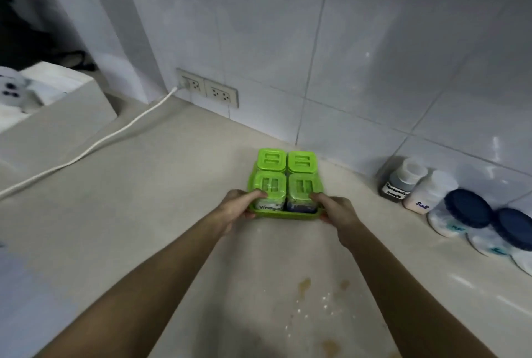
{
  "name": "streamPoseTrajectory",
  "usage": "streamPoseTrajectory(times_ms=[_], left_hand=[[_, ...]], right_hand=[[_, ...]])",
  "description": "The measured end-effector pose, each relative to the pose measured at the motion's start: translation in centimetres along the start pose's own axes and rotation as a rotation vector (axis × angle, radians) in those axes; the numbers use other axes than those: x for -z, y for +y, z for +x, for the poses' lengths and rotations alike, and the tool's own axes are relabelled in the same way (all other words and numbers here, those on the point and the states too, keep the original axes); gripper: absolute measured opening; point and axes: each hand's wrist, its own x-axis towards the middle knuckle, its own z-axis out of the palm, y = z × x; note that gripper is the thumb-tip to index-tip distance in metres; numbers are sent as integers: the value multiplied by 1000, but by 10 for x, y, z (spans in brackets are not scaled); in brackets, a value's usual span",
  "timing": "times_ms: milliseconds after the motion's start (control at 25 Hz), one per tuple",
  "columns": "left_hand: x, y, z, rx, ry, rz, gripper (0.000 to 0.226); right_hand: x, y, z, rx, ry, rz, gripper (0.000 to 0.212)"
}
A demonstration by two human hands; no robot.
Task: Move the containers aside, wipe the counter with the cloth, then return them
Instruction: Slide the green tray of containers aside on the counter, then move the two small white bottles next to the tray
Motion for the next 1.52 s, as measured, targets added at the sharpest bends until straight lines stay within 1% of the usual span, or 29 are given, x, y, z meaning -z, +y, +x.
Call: streamPoseTrajectory(times_ms=[120, 200, 280, 440, 480, 520, 600, 640, 680, 720, 760, 880, 960, 1040, 1120, 1160, 1280, 1360, 1440, 1520], left_hand=[[58, -17, -26, -3, 122, -29, 52], [93, -28, -44, -17, 224, -23, 63], [120, -39, -60, -17, 305, -27, 69], [140, -58, -85, 7, 385, -43, 72], [139, -60, -89, 0, 415, 6, 71], [137, -60, -92, -21, 473, 123, 67], [131, -56, -93, -144, 693, 559, 46], [126, -53, -92, -263, 780, 777, 36], [119, -47, -90, -395, 809, 936, 31], [110, -39, -88, -503, 778, 1037, 29], [96, -32, -82, -583, 711, 1095, 28], [34, -10, -61, -760, 428, 1158, 25], [-17, 3, -44, -846, 239, 1165, 24], [-69, 16, -27, -919, 92, 1209, 29], [-123, 35, -11, -942, -30, 1264, 32], [-152, 46, -5, -936, -78, 1268, 38], [-237, 78, 10, -922, -161, 1255, 59], [-277, 88, 22, -920, -196, 1230, 68], [-298, 87, 33, -929, -219, 1226, 68], [-304, 85, 42, -957, -196, 1194, 63]], right_hand=[[-55, -3, -7, 24, -123, -100, 17], [-91, 0, -14, 19, -206, -135, 17], [-120, 7, -21, 18, -281, -157, 16], [-150, 20, -28, 107, -362, -237, 17], [-151, 22, -30, 157, -387, -293, 18], [-148, 23, -30, 222, -414, -371, 21], [-133, 25, -30, 371, -442, -566, 27], [-119, 26, -26, 441, -429, -690, 31], [-103, 27, -23, 487, -403, -823, 36], [-84, 28, -20, 511, -366, -936, 39], [-61, 30, -17, 521, -322, -1018, 40], [24, 35, -12, 507, -163, -1097, 36], [85, 33, -8, 577, -12, -1130, 31], [144, 25, -3, 682, 190, -1167, 27], [193, 10, 2, 701, 338, -1227, 32], [212, 3, 5, 687, 386, -1257, 38], [245, -9, 17, 591, 411, -1319, 61], [249, -12, 28, 522, 346, -1322, 72], [246, -9, 38, 474, 284, -1251, 78], [242, -8, 44, 495, 329, -1235, 76]])
